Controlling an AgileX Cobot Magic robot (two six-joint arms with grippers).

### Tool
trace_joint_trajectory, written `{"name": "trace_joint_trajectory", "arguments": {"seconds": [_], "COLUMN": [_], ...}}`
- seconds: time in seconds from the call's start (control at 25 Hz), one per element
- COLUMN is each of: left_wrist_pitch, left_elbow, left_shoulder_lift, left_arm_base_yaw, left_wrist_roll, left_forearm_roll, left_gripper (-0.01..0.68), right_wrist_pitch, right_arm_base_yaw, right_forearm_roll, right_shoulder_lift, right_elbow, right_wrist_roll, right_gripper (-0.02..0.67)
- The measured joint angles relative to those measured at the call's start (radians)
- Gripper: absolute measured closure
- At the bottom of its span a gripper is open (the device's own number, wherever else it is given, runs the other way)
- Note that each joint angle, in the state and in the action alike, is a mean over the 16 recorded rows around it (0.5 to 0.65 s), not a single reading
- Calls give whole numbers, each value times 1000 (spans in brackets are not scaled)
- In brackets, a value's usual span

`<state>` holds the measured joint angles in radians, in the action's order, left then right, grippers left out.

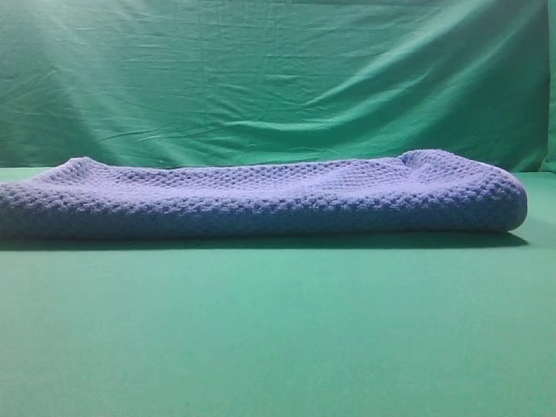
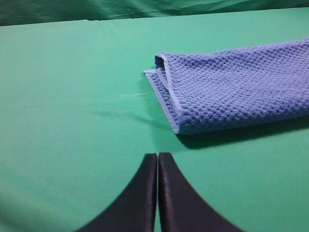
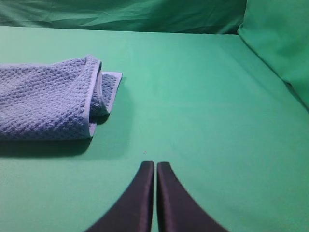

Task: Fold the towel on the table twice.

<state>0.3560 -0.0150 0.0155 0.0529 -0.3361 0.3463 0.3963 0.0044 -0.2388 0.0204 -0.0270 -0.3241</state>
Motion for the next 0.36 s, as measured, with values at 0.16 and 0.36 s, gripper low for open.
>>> {"name": "trace_joint_trajectory", "arguments": {"seconds": [0.16, 0.36], "left_wrist_pitch": [0, 0], "left_elbow": [0, 0], "left_shoulder_lift": [0, 0], "left_arm_base_yaw": [0, 0], "left_wrist_roll": [0, 0], "left_forearm_roll": [0, 0], "left_gripper": [673, 673], "right_wrist_pitch": [0, 0], "right_arm_base_yaw": [0, 0], "right_forearm_roll": [0, 0], "right_shoulder_lift": [0, 0], "right_elbow": [0, 0], "right_wrist_roll": [0, 0], "right_gripper": [649, 649]}}
